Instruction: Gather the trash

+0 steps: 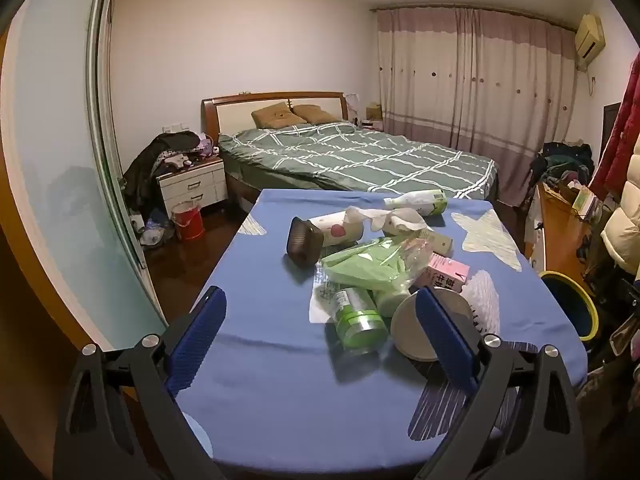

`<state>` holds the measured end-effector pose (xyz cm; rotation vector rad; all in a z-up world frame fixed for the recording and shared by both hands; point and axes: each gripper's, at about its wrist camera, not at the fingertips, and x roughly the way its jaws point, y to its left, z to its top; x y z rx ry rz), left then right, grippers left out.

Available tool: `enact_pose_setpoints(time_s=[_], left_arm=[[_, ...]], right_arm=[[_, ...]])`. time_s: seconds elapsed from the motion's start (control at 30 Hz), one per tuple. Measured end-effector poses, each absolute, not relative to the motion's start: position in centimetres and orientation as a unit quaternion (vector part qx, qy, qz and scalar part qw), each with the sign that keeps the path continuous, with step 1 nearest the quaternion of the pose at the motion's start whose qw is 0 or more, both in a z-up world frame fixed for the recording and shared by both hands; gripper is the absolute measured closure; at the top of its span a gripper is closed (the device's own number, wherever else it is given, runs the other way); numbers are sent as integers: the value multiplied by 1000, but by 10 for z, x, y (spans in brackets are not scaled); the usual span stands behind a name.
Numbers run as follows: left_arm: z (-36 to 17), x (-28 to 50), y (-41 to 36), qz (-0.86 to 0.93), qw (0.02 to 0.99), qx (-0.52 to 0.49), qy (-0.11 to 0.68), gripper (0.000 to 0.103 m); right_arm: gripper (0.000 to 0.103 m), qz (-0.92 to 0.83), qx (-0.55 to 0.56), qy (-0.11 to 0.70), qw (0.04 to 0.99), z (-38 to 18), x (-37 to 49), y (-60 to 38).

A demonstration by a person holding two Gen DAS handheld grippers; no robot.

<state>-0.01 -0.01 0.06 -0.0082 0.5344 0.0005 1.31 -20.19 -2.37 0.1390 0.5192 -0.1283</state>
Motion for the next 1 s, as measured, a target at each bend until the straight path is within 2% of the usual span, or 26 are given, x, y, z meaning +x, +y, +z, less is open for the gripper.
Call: enact_pose_setpoints(time_s=[0.33,1.0], left_arm=[[-3,5,-7,3,965,2,261,5],[-7,6,-5,-7,963,-4,270,5]], right_arm=[[6,-64,66,260,961,-34,23,-193],[6,-68,59,267,960,-37,26,-193]])
